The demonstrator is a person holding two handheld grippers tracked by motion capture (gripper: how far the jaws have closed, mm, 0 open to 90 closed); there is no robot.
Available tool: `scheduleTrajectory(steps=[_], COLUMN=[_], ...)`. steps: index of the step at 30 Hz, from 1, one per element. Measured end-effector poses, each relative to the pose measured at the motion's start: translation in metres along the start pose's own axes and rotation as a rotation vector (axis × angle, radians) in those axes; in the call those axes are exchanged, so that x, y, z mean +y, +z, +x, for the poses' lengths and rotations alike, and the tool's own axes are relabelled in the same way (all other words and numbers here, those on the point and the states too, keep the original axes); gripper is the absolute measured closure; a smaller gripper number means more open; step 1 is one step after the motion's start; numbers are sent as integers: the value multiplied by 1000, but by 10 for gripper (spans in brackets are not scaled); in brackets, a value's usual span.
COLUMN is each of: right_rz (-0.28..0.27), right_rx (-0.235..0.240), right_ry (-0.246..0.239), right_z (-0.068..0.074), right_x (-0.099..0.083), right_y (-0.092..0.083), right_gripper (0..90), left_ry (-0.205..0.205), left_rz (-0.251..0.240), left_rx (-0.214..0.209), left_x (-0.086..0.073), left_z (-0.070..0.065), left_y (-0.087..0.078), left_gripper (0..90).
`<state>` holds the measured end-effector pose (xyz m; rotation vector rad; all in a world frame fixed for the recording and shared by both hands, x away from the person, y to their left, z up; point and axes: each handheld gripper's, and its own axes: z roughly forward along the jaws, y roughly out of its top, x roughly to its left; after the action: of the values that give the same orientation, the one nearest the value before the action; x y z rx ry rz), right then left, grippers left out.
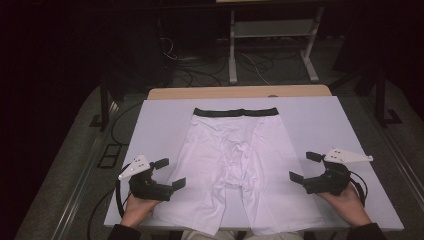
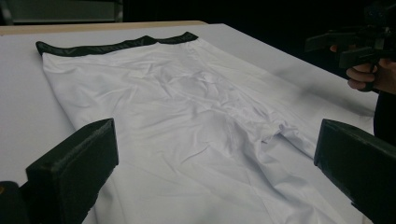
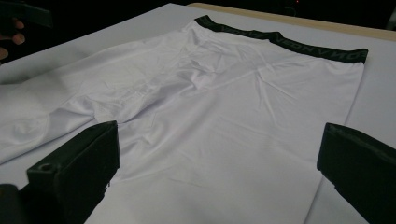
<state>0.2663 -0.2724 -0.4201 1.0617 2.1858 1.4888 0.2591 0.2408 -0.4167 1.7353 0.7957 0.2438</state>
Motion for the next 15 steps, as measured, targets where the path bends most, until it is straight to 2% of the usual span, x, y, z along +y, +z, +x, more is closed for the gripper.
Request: scheduleTrajectory(steps=[15], right_rz=[-1], right_rx=[5], right_ry=[3], right_z=[0], right_x=[0], right_y=[0], right_gripper=[0], left_ry=[1], left_rz=[2], left_rx=[7], left_x=[0], left_z=[0], left_y=[0], left_gripper=[0])
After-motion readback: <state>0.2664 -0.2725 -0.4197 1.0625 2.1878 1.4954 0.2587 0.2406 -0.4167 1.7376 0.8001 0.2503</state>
